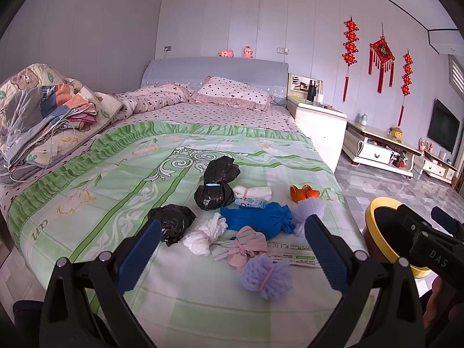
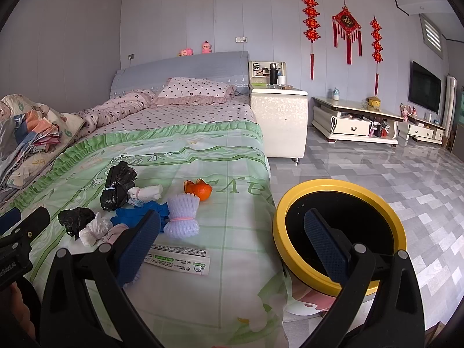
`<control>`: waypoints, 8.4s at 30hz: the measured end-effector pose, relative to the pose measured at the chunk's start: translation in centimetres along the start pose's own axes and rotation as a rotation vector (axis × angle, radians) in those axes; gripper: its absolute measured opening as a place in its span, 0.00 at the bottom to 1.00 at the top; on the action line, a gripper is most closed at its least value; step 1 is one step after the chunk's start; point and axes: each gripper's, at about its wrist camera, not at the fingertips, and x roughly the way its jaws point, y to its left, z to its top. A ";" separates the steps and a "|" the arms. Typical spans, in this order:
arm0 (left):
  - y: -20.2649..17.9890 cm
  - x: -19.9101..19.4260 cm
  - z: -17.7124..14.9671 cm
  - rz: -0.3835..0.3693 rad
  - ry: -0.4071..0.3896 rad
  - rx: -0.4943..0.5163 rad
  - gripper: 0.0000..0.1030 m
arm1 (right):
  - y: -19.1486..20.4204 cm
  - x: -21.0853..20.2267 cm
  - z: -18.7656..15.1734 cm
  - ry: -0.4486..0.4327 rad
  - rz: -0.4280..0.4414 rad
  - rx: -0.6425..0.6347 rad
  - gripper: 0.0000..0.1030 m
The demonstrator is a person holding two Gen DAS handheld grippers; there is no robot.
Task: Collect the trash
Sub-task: 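Close the left gripper on the black bag while the right approaches the mesh bundle, then close the right gripper on the white mesh bundle while the left gripper lifts the black bag, then carry the black bag and mesh bundle over the yellow-rimmed bin and open both grippers, then move both open grippers back over the items on the bed, then grasp the white cloth bundle with the left gripper while the right gripper grasps the orange peel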
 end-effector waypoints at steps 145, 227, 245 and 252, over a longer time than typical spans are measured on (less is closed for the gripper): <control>-9.7 7.7 7.6 -0.283 0.111 0.135 0.34 | -13.1 5.3 11.7 0.124 0.280 0.116 0.33; -12.8 8.8 8.2 -0.293 0.167 0.105 0.90 | -17.7 3.7 11.7 0.148 0.153 0.182 0.66; 1.7 8.9 7.3 -0.085 0.177 0.025 0.90 | -4.3 4.9 11.5 0.194 0.301 0.042 0.66; 4.4 9.9 5.5 -0.041 0.210 -0.002 0.90 | -1.8 6.5 9.6 0.232 0.324 0.003 0.66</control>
